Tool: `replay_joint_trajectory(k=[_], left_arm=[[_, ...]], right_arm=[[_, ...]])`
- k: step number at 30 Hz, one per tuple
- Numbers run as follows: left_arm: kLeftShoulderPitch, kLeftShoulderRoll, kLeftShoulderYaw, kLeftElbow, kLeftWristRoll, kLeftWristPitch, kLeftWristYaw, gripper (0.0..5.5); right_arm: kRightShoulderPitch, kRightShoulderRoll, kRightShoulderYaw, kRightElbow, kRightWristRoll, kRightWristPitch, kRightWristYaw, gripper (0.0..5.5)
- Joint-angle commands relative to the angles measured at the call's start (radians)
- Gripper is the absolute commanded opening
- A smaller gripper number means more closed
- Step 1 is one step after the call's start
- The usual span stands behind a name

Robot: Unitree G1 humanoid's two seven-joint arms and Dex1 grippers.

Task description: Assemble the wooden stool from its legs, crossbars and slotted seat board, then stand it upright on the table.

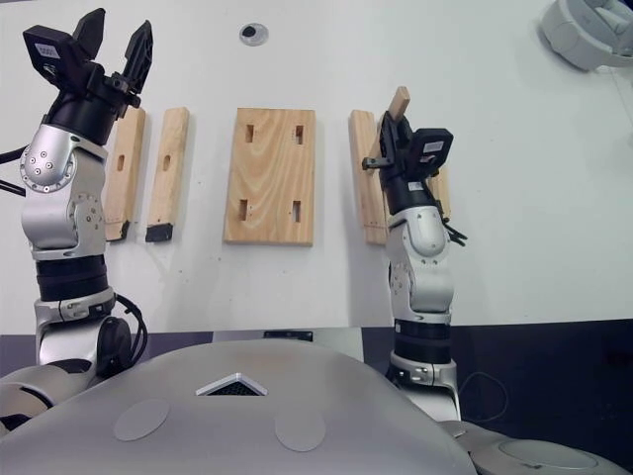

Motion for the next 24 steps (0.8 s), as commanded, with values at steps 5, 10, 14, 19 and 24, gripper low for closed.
replay_joint_trajectory(k=[5, 10, 14, 19, 24], left_arm=[[-0.034, 0.013, -0.009, 0.003, -0.004, 0.011, -0.007, 3.19], [-0.036, 0.021, -0.005, -0.003, -0.008, 0.016, -0.012, 3.19], [-0.052, 0.006, -0.023, -0.006, -0.016, 0.023, -0.017, 3.19], [-0.174, -0.09, -0.089, -0.125, -0.433, 0.303, -0.201, 3.19], [-0.304, -0.112, -0.289, -0.125, -0.436, 0.44, -0.276, 3.19]], right_arm=[[0.061, -0.04, -0.035, 0.152, -0.007, -0.204, 0.113, 0.42], [0.029, -0.034, -0.09, 0.046, 0.145, -0.177, 0.156, 0.42], [-0.073, -0.075, -0.101, -0.128, 0.271, -0.042, 0.158, 0.42], [-0.335, -0.132, -0.211, -0.223, 0.592, 0.16, 0.09, 0.42], [-0.549, -0.127, -0.245, -0.171, 0.741, 0.246, 0.014, 0.42]])
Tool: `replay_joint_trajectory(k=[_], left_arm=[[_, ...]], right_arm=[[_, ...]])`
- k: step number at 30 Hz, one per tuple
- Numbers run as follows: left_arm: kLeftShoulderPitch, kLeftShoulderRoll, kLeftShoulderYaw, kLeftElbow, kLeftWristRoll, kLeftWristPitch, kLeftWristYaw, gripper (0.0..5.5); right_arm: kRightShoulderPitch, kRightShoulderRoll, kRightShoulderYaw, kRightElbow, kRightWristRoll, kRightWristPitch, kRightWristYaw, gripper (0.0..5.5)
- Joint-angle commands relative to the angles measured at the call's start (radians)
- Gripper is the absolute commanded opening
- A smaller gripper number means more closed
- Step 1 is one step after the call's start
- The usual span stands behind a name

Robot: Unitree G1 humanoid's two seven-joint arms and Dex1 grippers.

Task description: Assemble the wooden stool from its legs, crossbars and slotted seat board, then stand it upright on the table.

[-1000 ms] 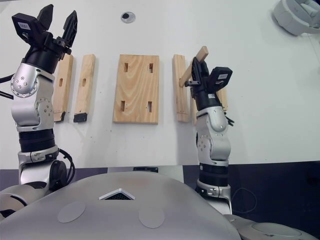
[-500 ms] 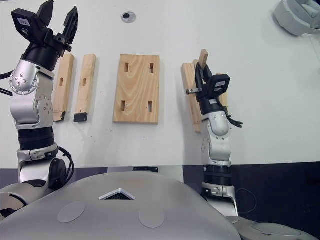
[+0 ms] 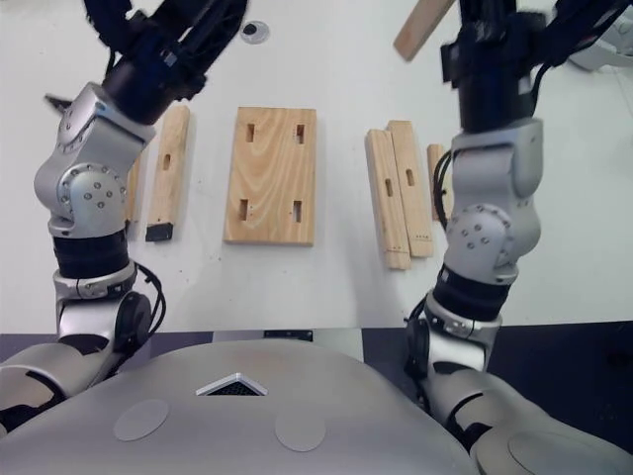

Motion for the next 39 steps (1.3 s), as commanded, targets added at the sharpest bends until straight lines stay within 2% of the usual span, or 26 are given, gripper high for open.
replay_joint_trajectory(k=[1, 5, 12, 21, 26, 28, 31, 34, 36, 39], left_arm=[[-0.077, -0.025, -0.115, 0.012, 0.084, 0.037, 0.03, 3.19], [-0.106, -0.053, -0.172, 0.037, 0.208, -0.015, 0.092, 3.19], [-0.115, -0.089, -0.142, 0.051, 0.27, -0.054, 0.158, 3.19], [-0.122, -0.061, -0.107, 0.118, 0.363, -0.123, 0.177, 3.19], [-0.072, -0.044, -0.084, -0.012, 0.295, -0.073, 0.138, 3.19], [-0.002, -0.004, -0.079, -0.071, 0.282, -0.046, 0.125, 3.19], [0.131, 0.086, -0.028, -0.101, 0.331, -0.054, 0.147, 3.19], [0.195, 0.112, 0.125, -0.126, 0.309, -0.063, 0.22, 3.19], [0.202, 0.107, 0.216, -0.107, 0.309, -0.076, 0.285, 3.19], [0.209, 0.106, 0.266, -0.094, 0.321, -0.083, 0.338, 3.19]], right_arm=[[-0.122, 0.003, 0.021, 0.023, 0.038, 0.054, -0.037, 0.42], [-0.108, 0.022, 0.097, -0.006, 0.009, 0.09, -0.035, 0.42], [-0.062, 0.051, 0.158, -0.045, -0.037, 0.09, -0.032, 0.42], [-0.012, 0.028, 0.119, -0.138, 0.042, 0.146, -0.057, 0.42], [0.008, -0.013, 0.088, -0.127, -0.092, 0.113, -0.108, 0.42], [0.061, -0.053, 0.065, -0.145, -0.21, 0.088, -0.136, 0.42], [0.276, -0.094, 0.031, -0.198, -0.276, 0.096, -0.101, 0.42], [0.532, -0.091, 0.01, -0.222, -0.295, 0.078, -0.032, 0.42], [0.633, -0.067, 0.03, -0.198, -0.323, 0.039, 0.005, 0.42], [0.713, -0.042, 0.059, -0.172, -0.362, -0.011, 0.043, 0.42]])
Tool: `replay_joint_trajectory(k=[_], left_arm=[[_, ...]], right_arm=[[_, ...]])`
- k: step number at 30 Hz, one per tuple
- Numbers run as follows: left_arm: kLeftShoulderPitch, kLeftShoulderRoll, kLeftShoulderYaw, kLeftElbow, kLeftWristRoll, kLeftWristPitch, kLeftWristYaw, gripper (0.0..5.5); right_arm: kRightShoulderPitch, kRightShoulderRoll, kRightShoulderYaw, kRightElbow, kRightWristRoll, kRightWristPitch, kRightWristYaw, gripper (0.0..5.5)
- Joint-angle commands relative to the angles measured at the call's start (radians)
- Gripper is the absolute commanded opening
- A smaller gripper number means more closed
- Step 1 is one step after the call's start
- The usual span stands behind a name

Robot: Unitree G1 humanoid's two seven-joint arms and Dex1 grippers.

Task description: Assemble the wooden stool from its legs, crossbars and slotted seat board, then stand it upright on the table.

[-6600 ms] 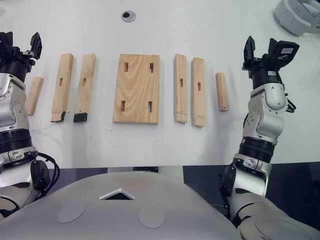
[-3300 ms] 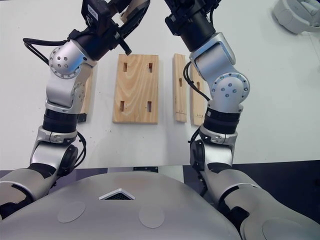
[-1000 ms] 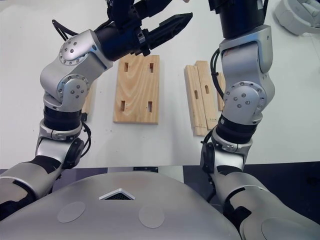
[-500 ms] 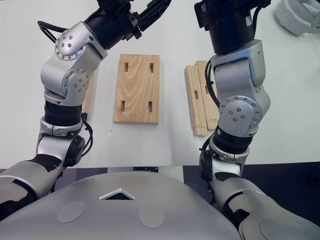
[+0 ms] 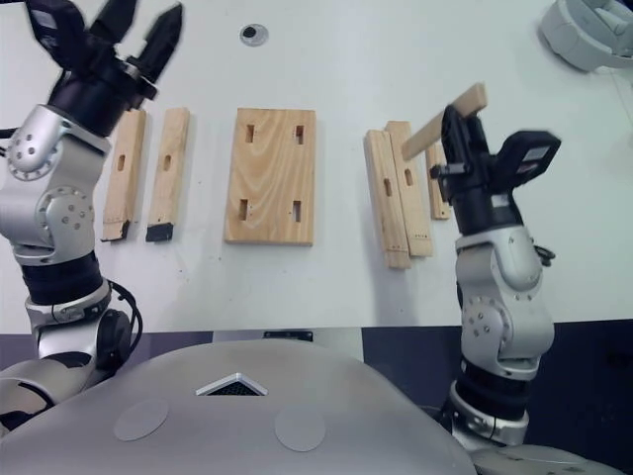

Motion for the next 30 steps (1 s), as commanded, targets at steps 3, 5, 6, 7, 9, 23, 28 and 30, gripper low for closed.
replay_joint_trajectory(k=[3, 5, 6, 7, 9, 23, 28, 30], left_arm=[[0.031, 0.008, 0.044, 0.01, 0.019, -0.008, 0.059, 3.19], [0.037, 0.004, 0.038, 0.01, 0.027, -0.01, 0.065, 3.19], [0.037, 0.003, 0.035, 0.01, 0.028, -0.01, 0.067, 3.19], [0.037, 0.002, 0.032, 0.009, 0.028, -0.01, 0.069, 3.19], [0.032, 0.005, 0.032, 0.012, 0.024, -0.009, 0.072, 3.19], [0.031, -0.002, 0.009, -0.003, 0.006, -0.003, 0.071, 3.19], [0.021, -0.001, 0.009, 0.001, 0.001, -0.002, 0.07, 3.19], [0.019, 0.0, 0.006, 0.004, 0.001, -0.002, 0.068, 3.19]], right_arm=[[0.085, 0.037, 0.05, 0.049, -0.066, -0.079, 0.064, 0.42], [0.084, 0.053, 0.068, 0.07, -0.085, -0.098, 0.07, 0.42], [0.085, 0.061, 0.074, 0.086, -0.1, -0.111, 0.072, 0.42], [0.087, 0.067, 0.079, 0.1, -0.111, -0.123, 0.073, 0.42], [0.088, 0.075, 0.092, 0.123, -0.141, -0.152, 0.072, 0.42], [0.046, 0.086, 0.096, 0.104, -0.176, -0.191, 0.052, 0.42], [0.063, 0.105, 0.107, 0.127, -0.216, -0.223, 0.04, 0.42], [0.068, 0.109, 0.107, 0.132, -0.228, -0.232, 0.037, 0.42]])
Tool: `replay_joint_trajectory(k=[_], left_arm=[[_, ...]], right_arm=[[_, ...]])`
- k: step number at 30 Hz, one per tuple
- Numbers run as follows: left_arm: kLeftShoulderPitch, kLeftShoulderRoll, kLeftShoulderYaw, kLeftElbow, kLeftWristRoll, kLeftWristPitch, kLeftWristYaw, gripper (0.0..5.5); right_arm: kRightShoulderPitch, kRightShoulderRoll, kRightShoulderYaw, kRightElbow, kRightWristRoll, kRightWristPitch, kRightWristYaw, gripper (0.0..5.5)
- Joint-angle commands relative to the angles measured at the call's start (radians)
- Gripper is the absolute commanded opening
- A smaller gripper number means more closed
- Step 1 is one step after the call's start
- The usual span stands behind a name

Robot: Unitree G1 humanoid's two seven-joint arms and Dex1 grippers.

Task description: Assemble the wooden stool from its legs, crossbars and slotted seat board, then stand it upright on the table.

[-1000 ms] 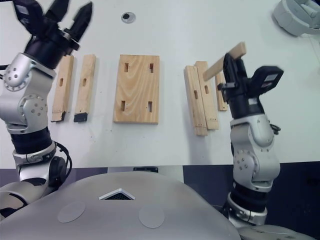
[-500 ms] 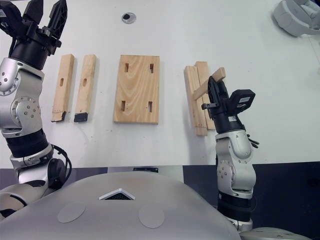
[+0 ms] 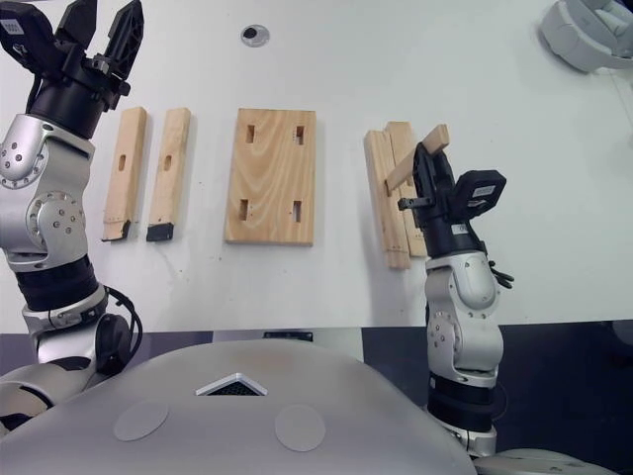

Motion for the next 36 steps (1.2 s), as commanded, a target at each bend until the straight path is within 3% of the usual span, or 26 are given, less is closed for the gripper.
replay_joint_trajectory(k=[1, 36], left_arm=[[-0.013, 0.001, -0.005, 0.002, -0.003, 0.002, 0.002, 3.19], [-0.021, 0.013, -0.011, 0.013, -0.003, 0.004, -0.01, 3.19]], right_arm=[[0.012, 0.013, -0.001, 0.02, -0.03, -0.019, -0.008, 0.42], [0.035, 0.058, -0.005, 0.085, -0.033, -0.052, 0.004, 0.42]])
